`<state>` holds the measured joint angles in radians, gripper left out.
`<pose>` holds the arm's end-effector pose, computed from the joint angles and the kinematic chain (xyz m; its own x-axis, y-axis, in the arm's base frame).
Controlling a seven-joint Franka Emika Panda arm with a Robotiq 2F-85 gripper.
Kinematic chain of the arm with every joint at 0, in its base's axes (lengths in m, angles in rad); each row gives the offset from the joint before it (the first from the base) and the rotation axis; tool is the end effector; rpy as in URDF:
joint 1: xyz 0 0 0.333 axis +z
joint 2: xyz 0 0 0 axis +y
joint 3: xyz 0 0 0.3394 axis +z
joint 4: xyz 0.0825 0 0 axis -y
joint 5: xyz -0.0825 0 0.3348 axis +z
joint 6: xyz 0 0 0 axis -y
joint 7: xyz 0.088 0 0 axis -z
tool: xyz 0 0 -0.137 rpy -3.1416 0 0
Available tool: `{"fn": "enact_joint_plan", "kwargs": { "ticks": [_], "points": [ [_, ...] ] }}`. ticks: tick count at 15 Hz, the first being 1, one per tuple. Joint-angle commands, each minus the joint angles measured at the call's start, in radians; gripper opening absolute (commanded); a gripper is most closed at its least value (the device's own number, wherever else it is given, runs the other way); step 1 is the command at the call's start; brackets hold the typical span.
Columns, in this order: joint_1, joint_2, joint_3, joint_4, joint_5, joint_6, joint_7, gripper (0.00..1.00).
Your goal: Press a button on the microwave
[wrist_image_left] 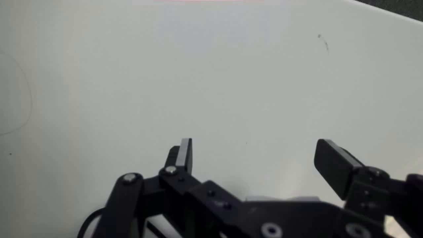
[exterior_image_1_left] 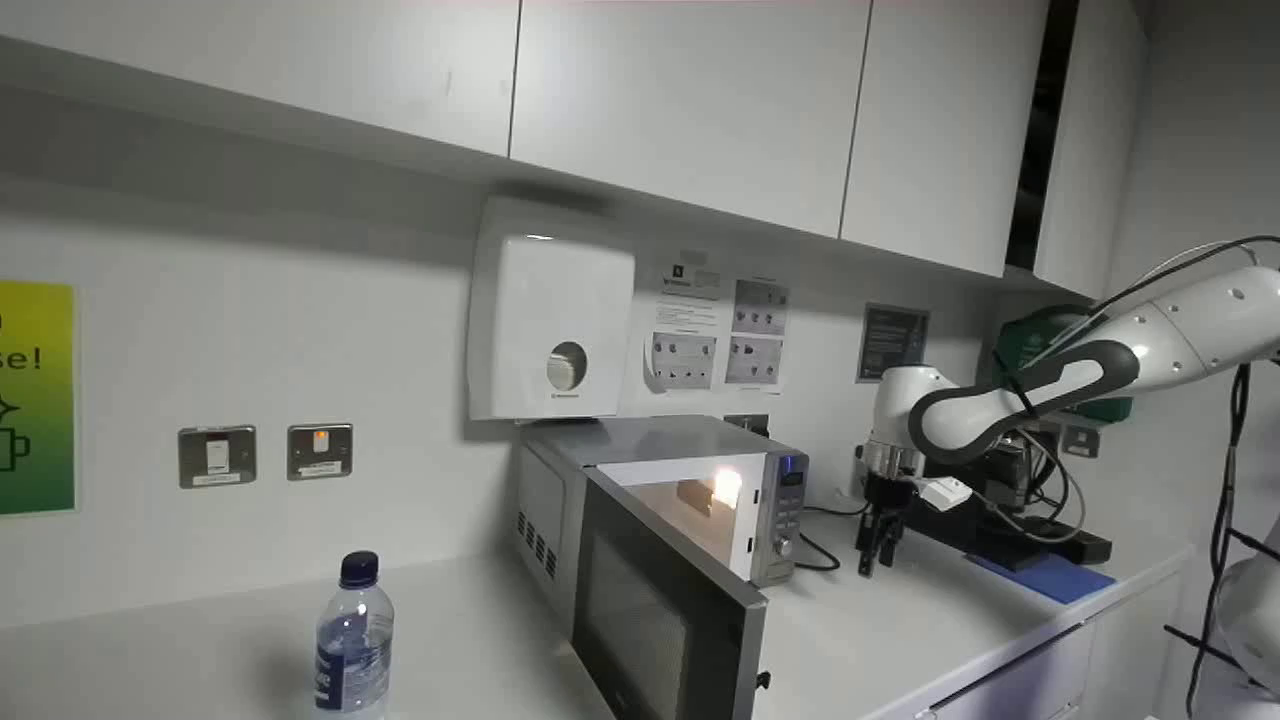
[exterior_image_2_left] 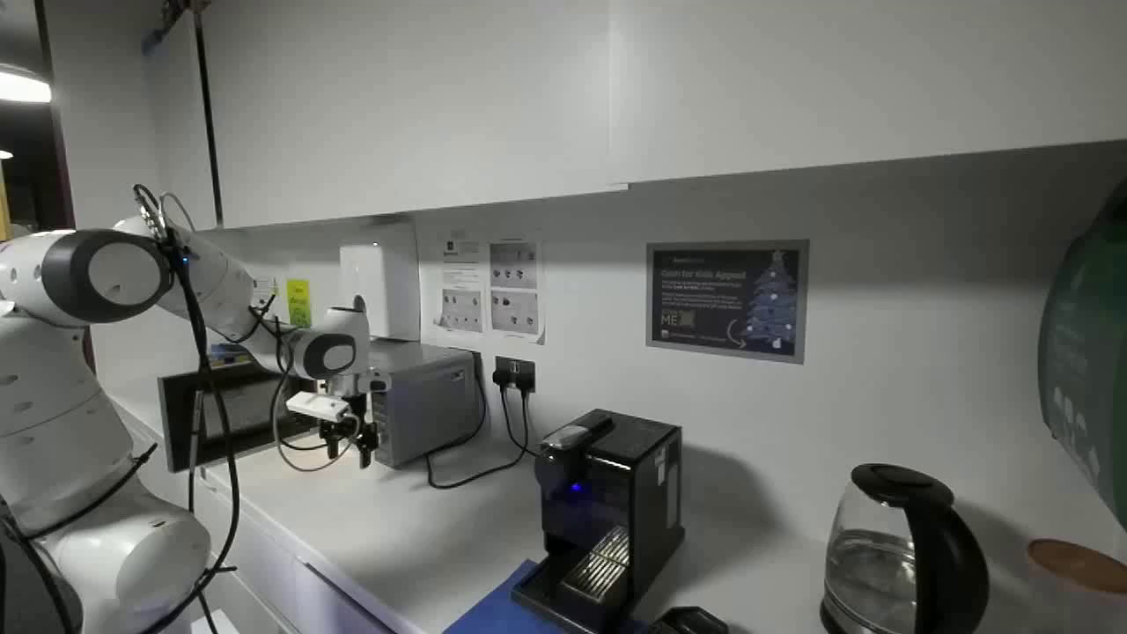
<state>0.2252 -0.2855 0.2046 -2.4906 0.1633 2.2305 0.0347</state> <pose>0.3544 0.1737 0.4129 0.9586 0.2842 0.0163 0.2846 -0.9558 -0.0743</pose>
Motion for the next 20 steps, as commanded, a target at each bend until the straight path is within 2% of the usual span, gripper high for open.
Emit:
{"fn": "enact_joint_plan", "kwargs": {
  "ticks": [1, 7, 20],
  "points": [
    [0.002, 0.001, -0.001, 0.001, -0.001, -0.001, 0.001, 1.00],
    [0.002, 0.000, 0.002, 0.000, -0.004, 0.003, 0.006, 1.00],
    [-0.004, -0.049, 0.150, 0.086, -0.222, -0.033, 0.319, 1.00]
  ]
}}
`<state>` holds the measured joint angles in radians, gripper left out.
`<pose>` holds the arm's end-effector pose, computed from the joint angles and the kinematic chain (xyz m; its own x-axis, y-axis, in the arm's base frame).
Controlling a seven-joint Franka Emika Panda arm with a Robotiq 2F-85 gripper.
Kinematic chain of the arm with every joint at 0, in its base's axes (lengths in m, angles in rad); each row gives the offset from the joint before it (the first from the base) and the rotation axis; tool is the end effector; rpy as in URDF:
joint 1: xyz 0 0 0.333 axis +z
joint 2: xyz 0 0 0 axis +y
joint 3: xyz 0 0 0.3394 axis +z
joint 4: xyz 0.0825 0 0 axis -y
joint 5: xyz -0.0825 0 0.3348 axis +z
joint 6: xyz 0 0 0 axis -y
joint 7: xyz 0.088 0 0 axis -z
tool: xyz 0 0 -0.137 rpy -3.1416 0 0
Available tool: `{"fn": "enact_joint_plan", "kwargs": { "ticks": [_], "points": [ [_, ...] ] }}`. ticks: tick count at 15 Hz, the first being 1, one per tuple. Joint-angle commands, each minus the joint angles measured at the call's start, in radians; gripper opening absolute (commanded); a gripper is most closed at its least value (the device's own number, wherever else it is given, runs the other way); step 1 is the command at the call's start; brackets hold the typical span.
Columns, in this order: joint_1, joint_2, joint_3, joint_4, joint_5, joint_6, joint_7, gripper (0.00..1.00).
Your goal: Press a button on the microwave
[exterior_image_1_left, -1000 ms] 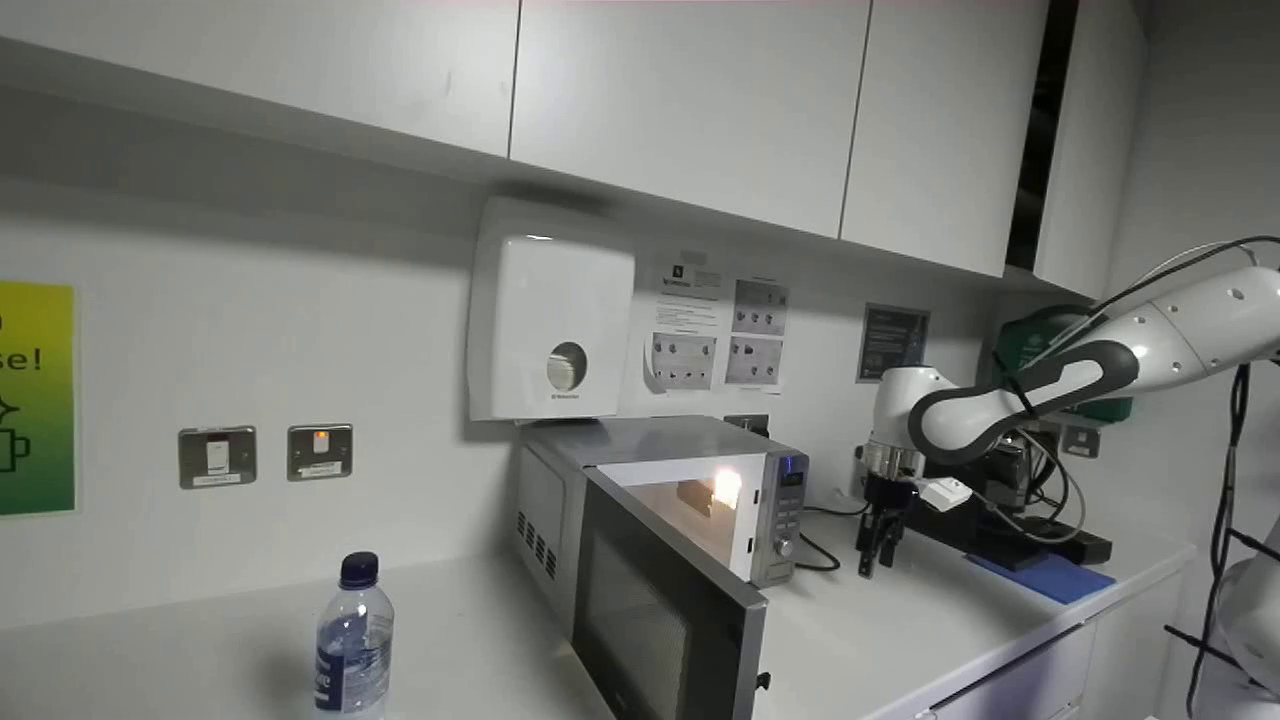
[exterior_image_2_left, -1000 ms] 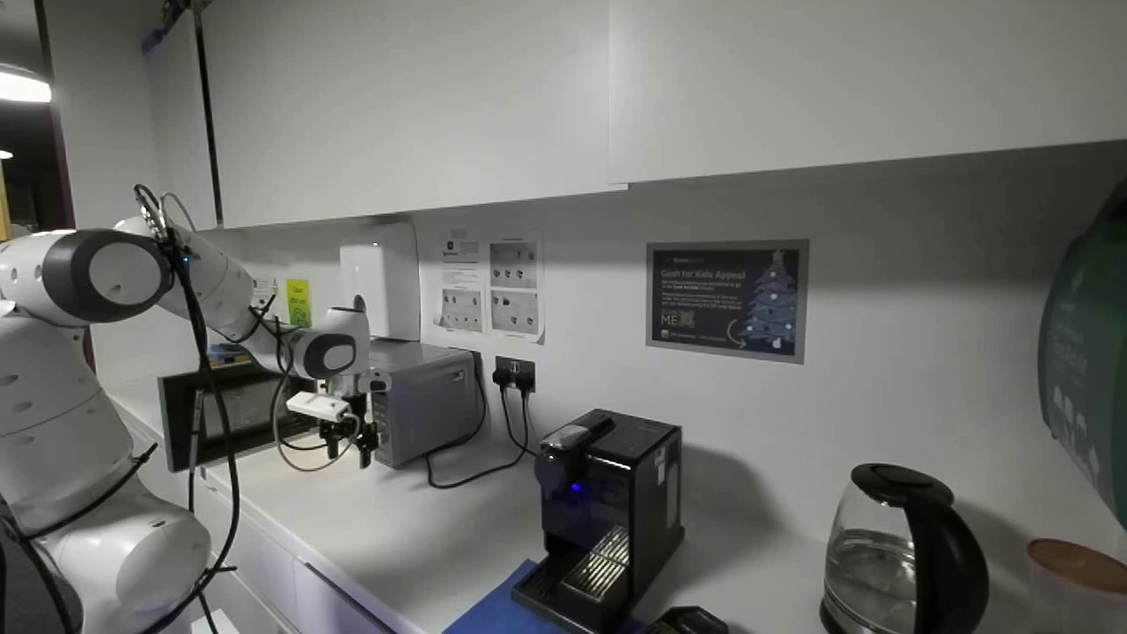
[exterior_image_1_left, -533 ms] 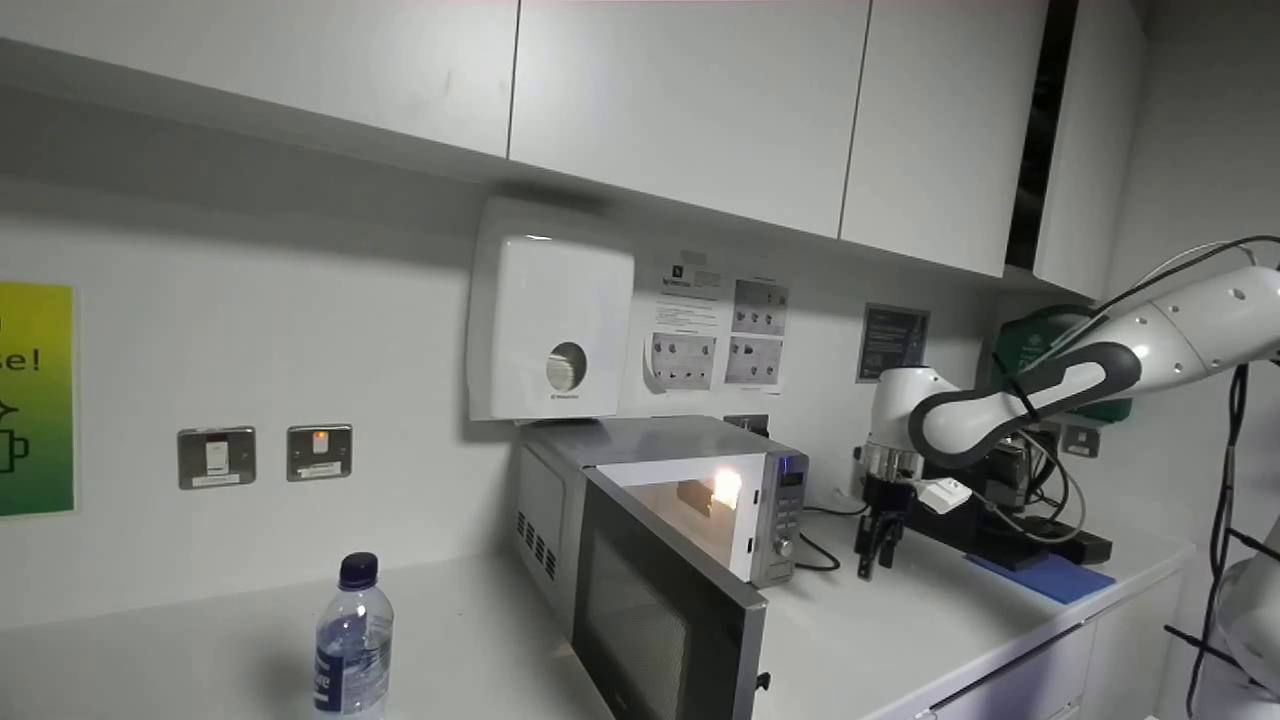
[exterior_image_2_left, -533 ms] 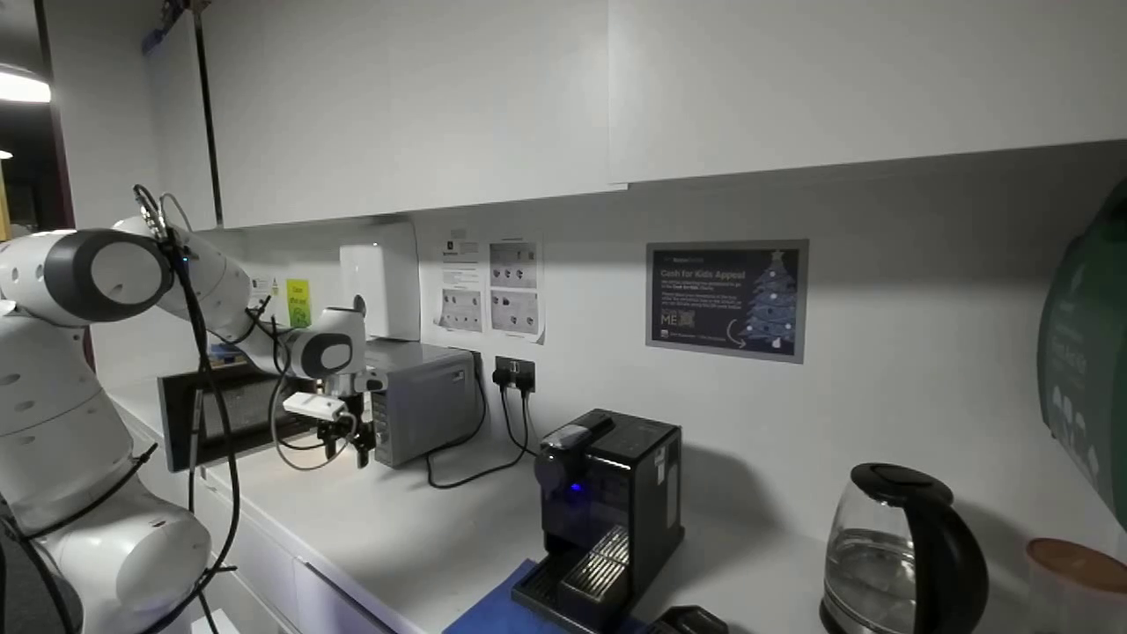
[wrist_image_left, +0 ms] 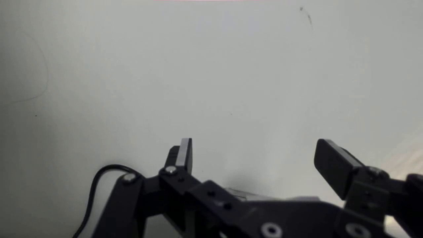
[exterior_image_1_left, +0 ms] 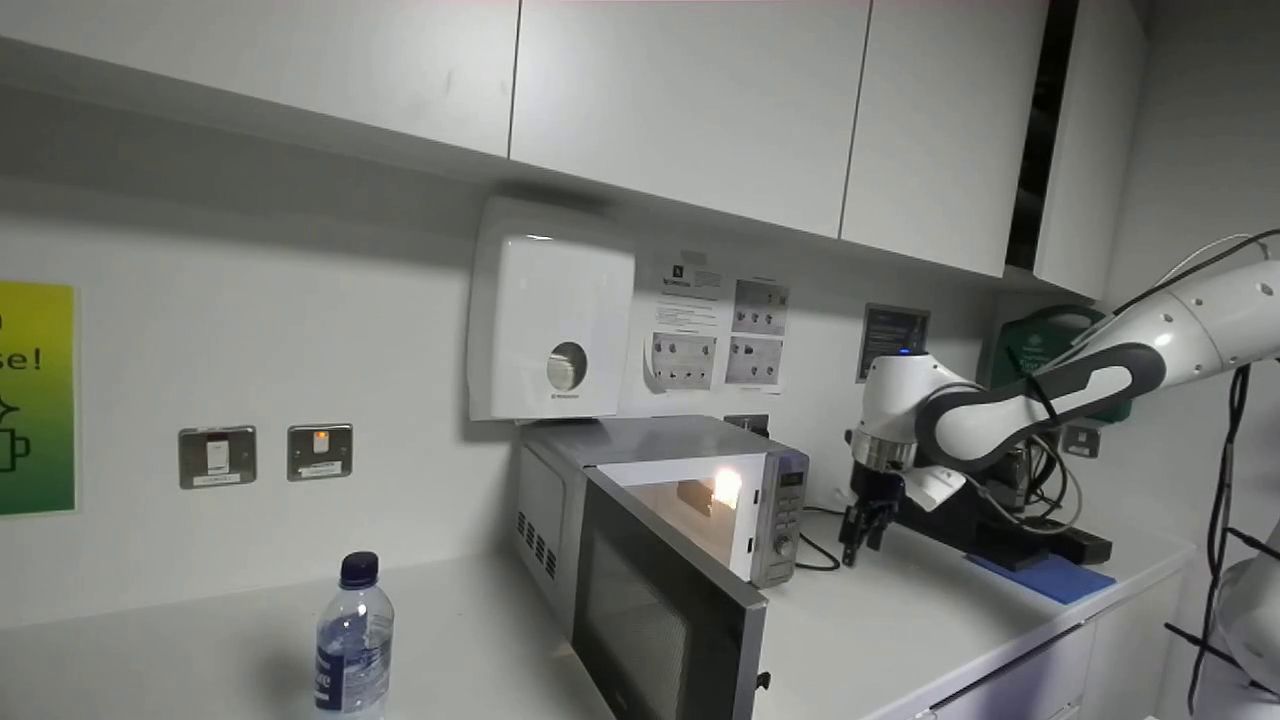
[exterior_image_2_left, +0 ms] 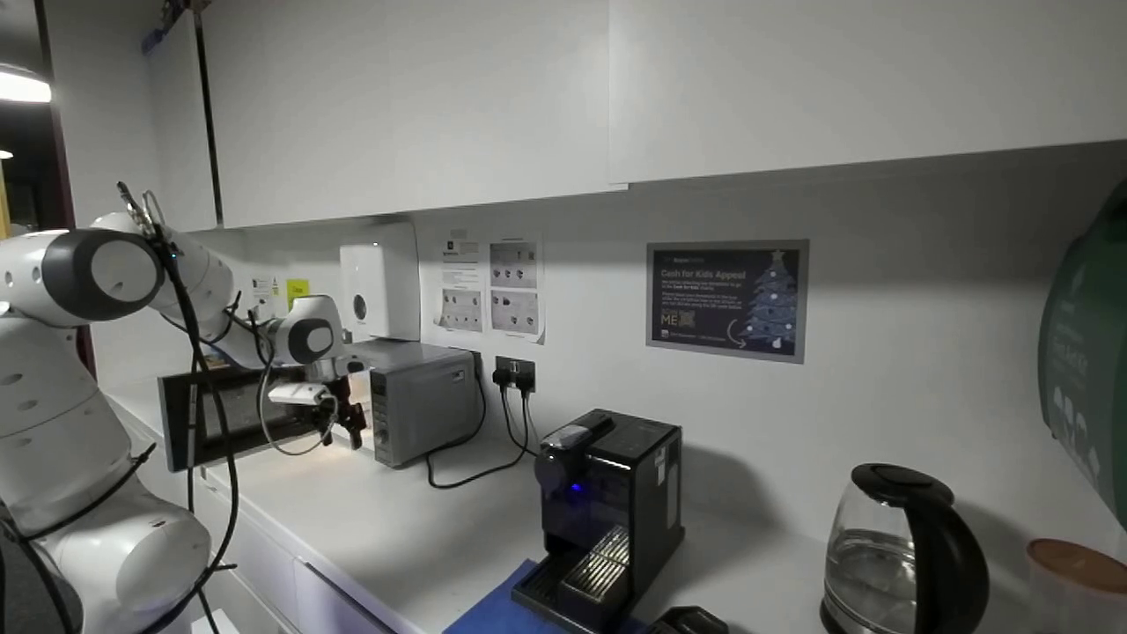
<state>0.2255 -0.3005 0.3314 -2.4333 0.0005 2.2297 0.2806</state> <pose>0.3441 0.2197 0.4384 0.9586 0.2650 0.1044 0.2588 -0.9634 0.0697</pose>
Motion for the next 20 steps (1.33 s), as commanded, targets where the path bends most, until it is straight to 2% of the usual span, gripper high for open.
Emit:
{"fn": "enact_joint_plan", "kwargs": {
  "ticks": [1, 9, 16, 20],
  "points": [
    [-0.006, -0.039, 0.031, 0.037, -0.076, -0.038, 0.094, 1.00],
    [0.001, -0.057, 0.077, 0.103, -0.109, -0.057, 0.161, 1.00],
    [0.002, -0.081, 0.095, 0.116, -0.115, -0.043, 0.185, 1.00],
    [0.023, -0.083, 0.085, 0.095, -0.084, 0.068, 0.140, 1.00]
  ]
}}
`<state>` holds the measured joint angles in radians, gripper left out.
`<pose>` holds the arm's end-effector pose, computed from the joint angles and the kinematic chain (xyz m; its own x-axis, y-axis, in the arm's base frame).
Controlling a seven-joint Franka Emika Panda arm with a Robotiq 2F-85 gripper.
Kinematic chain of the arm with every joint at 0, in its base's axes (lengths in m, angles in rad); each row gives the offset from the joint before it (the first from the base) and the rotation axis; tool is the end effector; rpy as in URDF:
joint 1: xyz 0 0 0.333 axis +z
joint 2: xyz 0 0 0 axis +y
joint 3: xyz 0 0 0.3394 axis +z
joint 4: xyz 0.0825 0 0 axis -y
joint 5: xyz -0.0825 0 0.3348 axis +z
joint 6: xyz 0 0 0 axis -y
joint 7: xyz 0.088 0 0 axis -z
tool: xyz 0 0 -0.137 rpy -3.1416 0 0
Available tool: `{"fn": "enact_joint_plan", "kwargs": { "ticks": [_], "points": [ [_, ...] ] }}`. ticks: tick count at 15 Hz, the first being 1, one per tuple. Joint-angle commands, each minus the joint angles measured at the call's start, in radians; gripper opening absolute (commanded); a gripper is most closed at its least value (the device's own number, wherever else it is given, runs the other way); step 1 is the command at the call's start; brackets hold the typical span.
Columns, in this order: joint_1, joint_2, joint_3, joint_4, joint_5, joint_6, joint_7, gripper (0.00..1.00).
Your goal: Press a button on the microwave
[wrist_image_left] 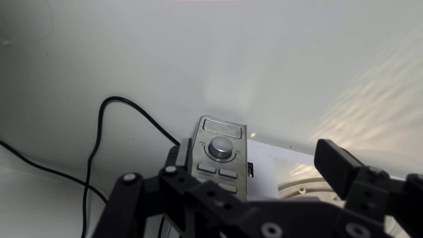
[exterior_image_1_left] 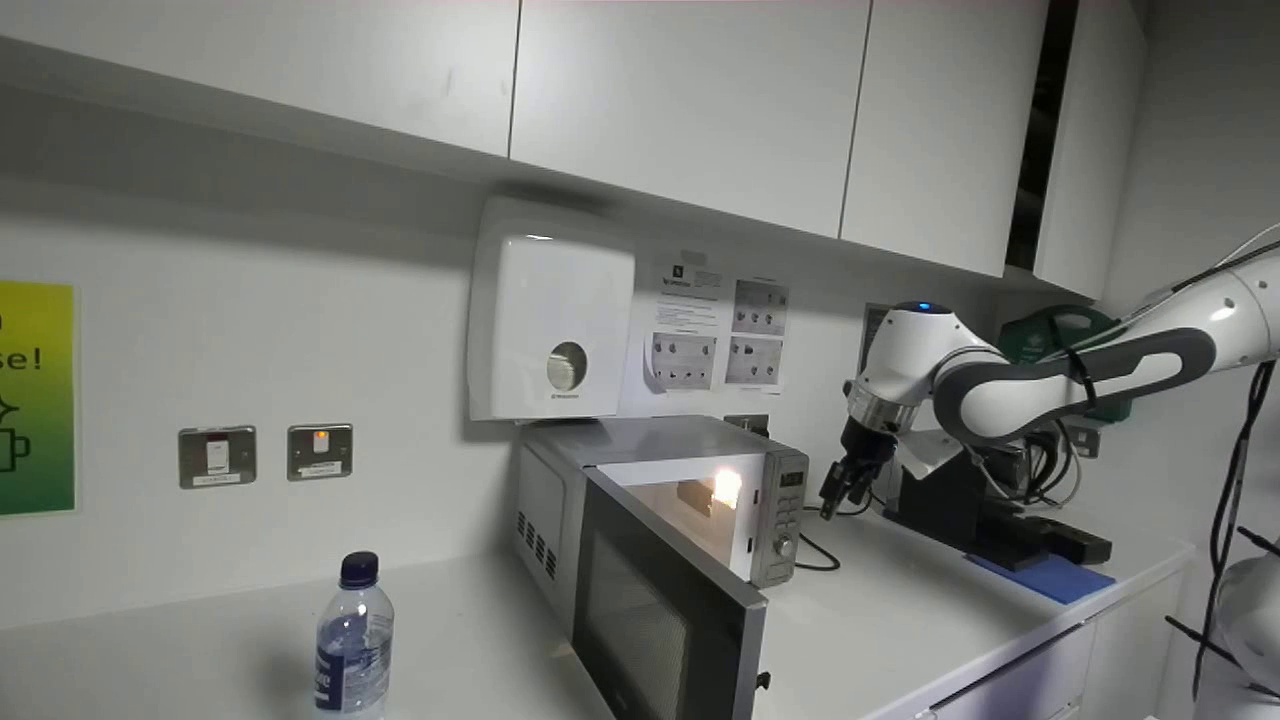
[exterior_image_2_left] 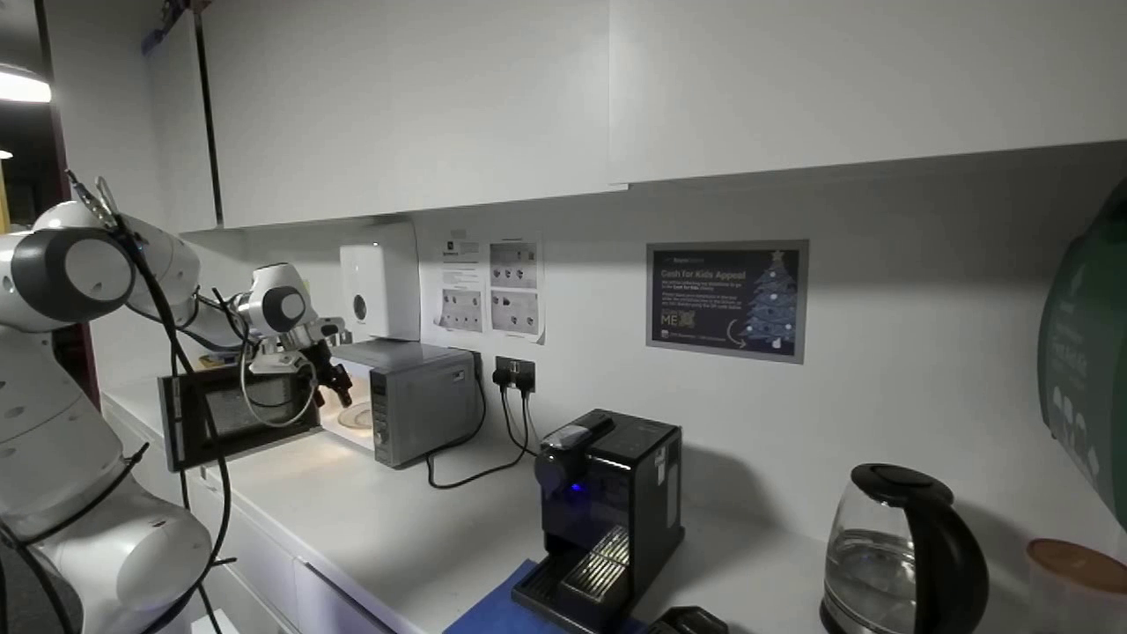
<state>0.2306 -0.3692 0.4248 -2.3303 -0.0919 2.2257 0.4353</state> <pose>0.3286 0.2652 0.5054 0.9184 0.2624 0.2960 0.2378 -0.9642 0.1171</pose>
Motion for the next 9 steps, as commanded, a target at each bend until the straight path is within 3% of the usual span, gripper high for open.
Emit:
{"fn": "enact_joint_plan", "kwargs": {
  "ticks": [1, 5, 9],
  "points": [
    [0.018, -0.016, -0.003, -0.014, -0.004, 0.114, -0.008, 1.00],
    [0.009, -0.016, 0.011, -0.022, -0.039, 0.254, -0.011, 1.00],
    [-0.026, -0.026, 0.037, -0.011, -0.131, 0.168, 0.018, 1.00]
  ]
}}
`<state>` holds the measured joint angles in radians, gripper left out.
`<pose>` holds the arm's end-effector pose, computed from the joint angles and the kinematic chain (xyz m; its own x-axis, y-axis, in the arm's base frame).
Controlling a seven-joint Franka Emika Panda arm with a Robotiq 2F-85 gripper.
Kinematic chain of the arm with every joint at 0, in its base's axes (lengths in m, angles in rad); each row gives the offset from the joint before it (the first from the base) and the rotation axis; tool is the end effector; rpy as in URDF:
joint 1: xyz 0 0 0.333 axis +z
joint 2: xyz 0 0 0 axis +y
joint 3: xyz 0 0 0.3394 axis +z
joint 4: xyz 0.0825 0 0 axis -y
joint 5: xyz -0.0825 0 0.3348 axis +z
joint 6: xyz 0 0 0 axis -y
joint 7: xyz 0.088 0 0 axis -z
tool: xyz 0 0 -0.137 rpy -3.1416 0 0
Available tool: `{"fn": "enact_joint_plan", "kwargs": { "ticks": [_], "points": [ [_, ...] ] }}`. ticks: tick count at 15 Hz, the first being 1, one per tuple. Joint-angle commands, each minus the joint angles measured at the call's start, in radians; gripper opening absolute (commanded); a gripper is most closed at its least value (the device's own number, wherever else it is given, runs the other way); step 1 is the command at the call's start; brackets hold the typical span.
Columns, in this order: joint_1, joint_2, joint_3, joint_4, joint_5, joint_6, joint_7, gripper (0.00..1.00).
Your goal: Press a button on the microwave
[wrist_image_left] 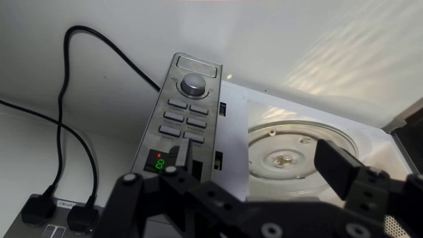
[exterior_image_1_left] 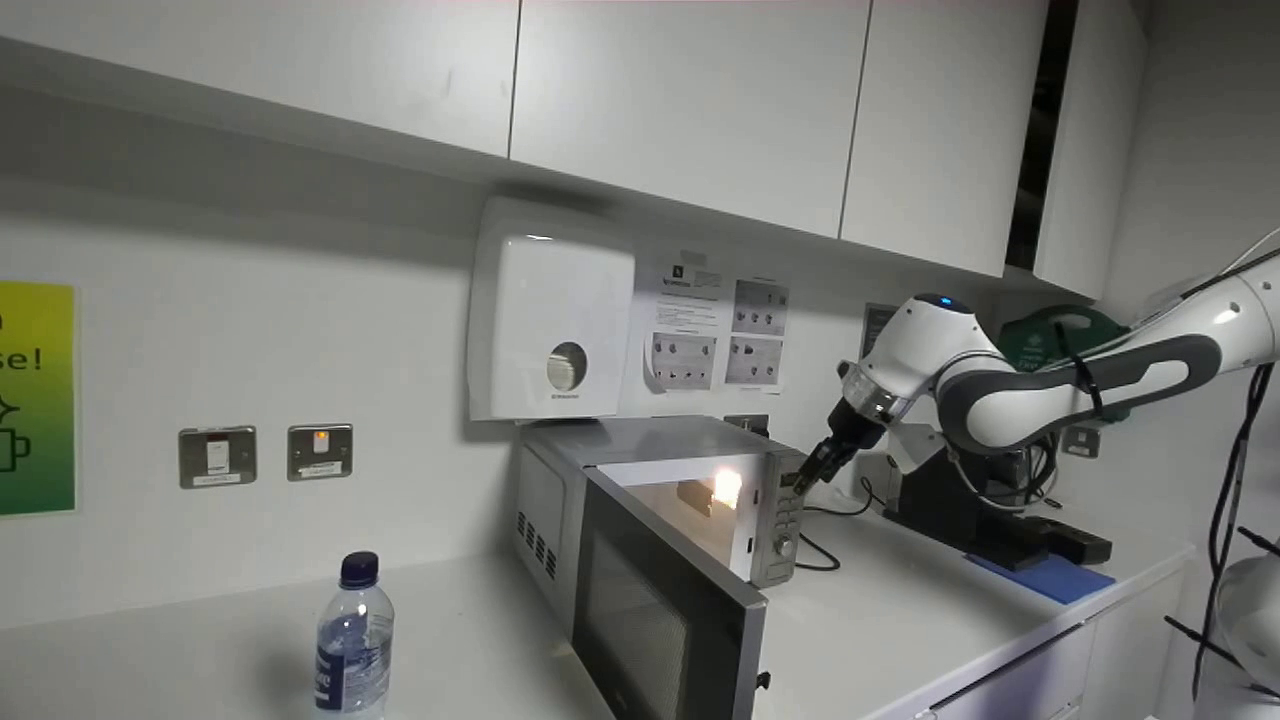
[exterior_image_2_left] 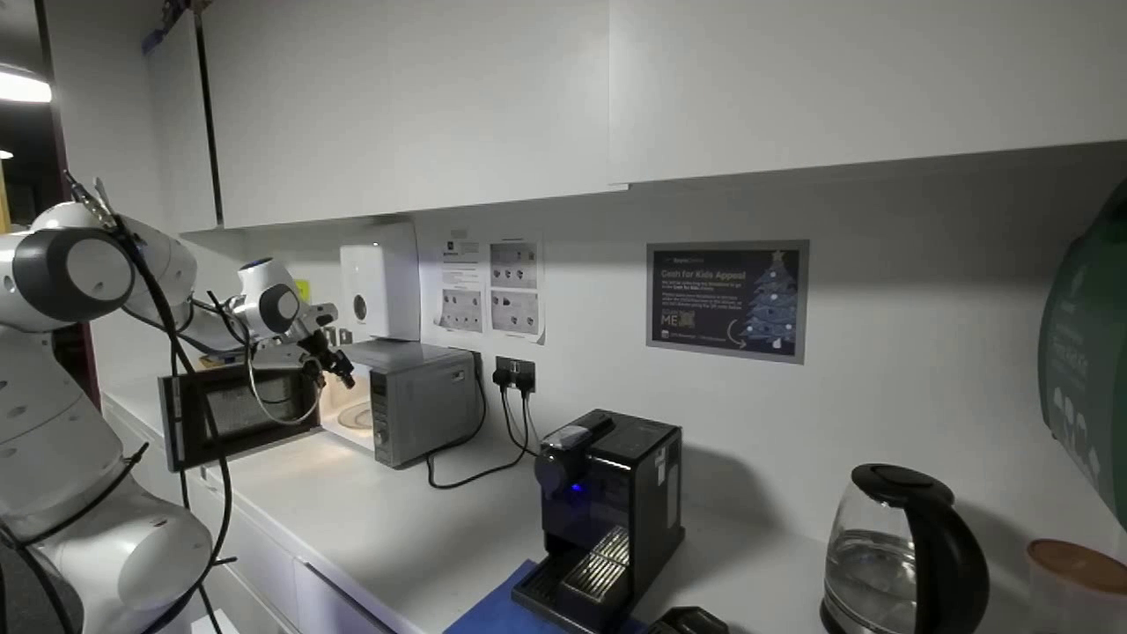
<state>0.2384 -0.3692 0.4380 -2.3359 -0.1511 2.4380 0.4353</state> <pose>0.3358 0.2893 0.5285 0.8183 0.3179 0.4788 0.3125 -0.9453 0.0934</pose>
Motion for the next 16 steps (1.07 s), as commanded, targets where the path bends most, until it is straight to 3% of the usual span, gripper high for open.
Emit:
{"fn": "enact_joint_plan", "kwargs": {
  "ticks": [1, 5, 8, 10, 16],
  "points": [
    [-0.039, -0.029, 0.027, -0.007, -0.093, -0.070, 0.024, 1.00],
    [-0.034, -0.037, 0.031, -0.004, -0.143, -0.180, 0.037, 1.00],
    [0.003, -0.025, 0.020, -0.005, -0.098, -0.221, 0.002, 1.00],
    [0.041, -0.010, 0.004, -0.012, -0.019, -0.221, -0.028, 1.00],
    [0.175, 0.040, -0.052, -0.047, 0.371, -0.058, -0.226, 1.00]
  ]
}}
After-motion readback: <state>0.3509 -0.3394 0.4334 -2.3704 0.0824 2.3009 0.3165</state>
